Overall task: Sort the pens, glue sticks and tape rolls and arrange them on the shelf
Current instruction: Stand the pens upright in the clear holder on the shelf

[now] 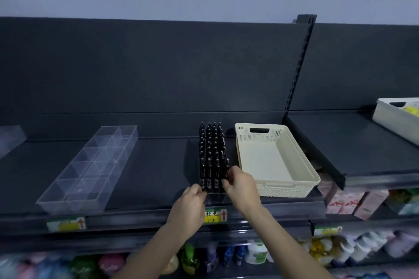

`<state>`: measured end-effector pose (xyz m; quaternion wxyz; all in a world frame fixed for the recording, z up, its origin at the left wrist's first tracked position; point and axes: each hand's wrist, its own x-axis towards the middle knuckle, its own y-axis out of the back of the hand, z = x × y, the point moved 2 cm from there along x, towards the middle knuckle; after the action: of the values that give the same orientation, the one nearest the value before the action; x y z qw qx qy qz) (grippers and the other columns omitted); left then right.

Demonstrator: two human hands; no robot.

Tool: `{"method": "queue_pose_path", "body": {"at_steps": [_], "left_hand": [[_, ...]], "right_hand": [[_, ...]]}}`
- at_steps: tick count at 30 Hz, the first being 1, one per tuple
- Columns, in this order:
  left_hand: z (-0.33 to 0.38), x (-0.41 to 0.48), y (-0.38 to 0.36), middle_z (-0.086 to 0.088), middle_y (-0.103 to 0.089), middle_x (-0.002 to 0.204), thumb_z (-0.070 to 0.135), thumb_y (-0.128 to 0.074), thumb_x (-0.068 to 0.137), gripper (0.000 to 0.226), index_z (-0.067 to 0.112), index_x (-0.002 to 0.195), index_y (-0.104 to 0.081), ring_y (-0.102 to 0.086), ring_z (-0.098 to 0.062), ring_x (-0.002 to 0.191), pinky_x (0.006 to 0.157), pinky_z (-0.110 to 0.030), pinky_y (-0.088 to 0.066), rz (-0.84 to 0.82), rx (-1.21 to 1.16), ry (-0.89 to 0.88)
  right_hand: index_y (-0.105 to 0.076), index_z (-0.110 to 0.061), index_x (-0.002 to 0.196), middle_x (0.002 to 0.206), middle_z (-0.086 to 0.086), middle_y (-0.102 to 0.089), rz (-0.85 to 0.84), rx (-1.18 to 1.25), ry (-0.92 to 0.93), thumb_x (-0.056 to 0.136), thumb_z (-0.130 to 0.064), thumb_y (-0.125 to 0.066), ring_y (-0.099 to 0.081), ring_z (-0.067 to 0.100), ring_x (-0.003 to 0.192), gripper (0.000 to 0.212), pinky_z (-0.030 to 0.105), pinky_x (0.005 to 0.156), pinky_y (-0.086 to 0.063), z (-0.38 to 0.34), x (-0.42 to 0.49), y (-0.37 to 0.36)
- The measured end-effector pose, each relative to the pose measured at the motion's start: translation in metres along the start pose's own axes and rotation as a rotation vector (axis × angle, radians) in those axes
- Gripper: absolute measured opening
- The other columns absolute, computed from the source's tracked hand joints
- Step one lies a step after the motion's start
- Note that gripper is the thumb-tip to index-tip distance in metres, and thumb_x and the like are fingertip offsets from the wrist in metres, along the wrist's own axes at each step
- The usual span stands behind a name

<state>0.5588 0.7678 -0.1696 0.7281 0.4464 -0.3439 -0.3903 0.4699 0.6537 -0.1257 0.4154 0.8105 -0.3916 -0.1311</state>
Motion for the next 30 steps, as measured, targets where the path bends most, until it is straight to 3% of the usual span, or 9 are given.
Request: {"method": "queue_pose_path", "body": {"at_steps": [5,12,14,16,20,25,30], "left_hand": [[0.004,-0.002,-0.002,-0.003,-0.047,0.121,0.008,-0.038,0.092,0.035,0.005,0.122,-0.056,-0.045,-0.015,0.112,0.089,-0.022,-0.044,0.032,-0.025,0.023],[0.001,-0.001,-0.002,-0.004,-0.049,0.120,0.007,-0.040,0.092,0.038,0.005,0.126,-0.055,-0.047,-0.016,0.112,0.089,-0.024,-0.046,0.043,-0.044,0.010],[0.001,-0.001,-0.002,-0.002,-0.048,0.122,0.008,-0.039,0.092,0.038,0.007,0.128,-0.054,-0.046,-0.014,0.113,0.091,-0.022,-0.046,0.041,-0.040,0.009],[0.000,-0.001,-0.001,0.000,-0.047,0.124,0.009,-0.038,0.094,0.039,0.009,0.131,-0.051,-0.044,-0.011,0.115,0.094,-0.019,-0.043,0.039,-0.037,0.010],[0.000,0.000,-0.001,0.002,-0.046,0.124,0.009,-0.037,0.095,0.038,0.011,0.130,-0.052,-0.044,-0.008,0.116,0.096,-0.016,-0.042,0.045,-0.032,-0.002],[-0.002,0.002,0.000,0.003,-0.047,0.123,0.010,-0.037,0.095,0.037,0.010,0.129,-0.052,-0.044,-0.008,0.116,0.094,-0.016,-0.042,0.046,-0.033,-0.003],[-0.002,0.002,0.000,0.003,-0.046,0.125,0.010,-0.037,0.095,0.039,0.011,0.133,-0.049,-0.043,-0.008,0.118,0.096,-0.017,-0.042,0.043,-0.031,-0.002]], "right_hand": [[-0.043,-0.013,0.087,0.094,0.015,-0.065,-0.031,-0.051,0.135,0.090,-0.016,-0.052,-0.061,0.031,0.086,0.011,0.035,0.072,-0.047,-0.003,0.003,0.001],[-0.054,-0.006,0.103,0.098,0.012,-0.067,-0.052,-0.050,0.074,0.088,-0.017,-0.055,-0.063,0.027,0.089,0.019,0.027,0.069,-0.045,-0.001,0.004,0.004],[-0.057,-0.008,0.104,0.100,0.011,-0.068,-0.077,-0.068,0.054,0.085,-0.013,-0.057,-0.062,0.026,0.092,0.020,0.027,0.074,-0.048,0.000,0.008,0.011],[-0.063,-0.009,0.103,0.100,0.008,-0.068,-0.032,-0.062,0.047,0.082,-0.008,-0.057,-0.062,0.023,0.092,0.021,0.026,0.081,-0.048,-0.003,0.015,0.027],[-0.068,-0.010,0.091,0.078,-0.001,-0.064,0.131,0.125,0.158,0.084,-0.004,-0.059,-0.056,0.016,0.075,0.013,0.026,0.076,-0.047,-0.016,0.035,0.060],[-0.071,-0.004,0.096,0.076,0.002,-0.061,-0.089,0.180,0.227,0.083,-0.006,-0.065,-0.051,0.011,0.069,0.014,0.004,0.058,-0.037,-0.032,0.053,0.053],[-0.070,-0.001,0.087,0.062,-0.010,-0.053,-0.159,0.108,0.227,0.083,-0.003,-0.063,-0.048,0.011,0.064,0.008,0.008,0.056,-0.036,-0.026,0.057,0.048]]}}
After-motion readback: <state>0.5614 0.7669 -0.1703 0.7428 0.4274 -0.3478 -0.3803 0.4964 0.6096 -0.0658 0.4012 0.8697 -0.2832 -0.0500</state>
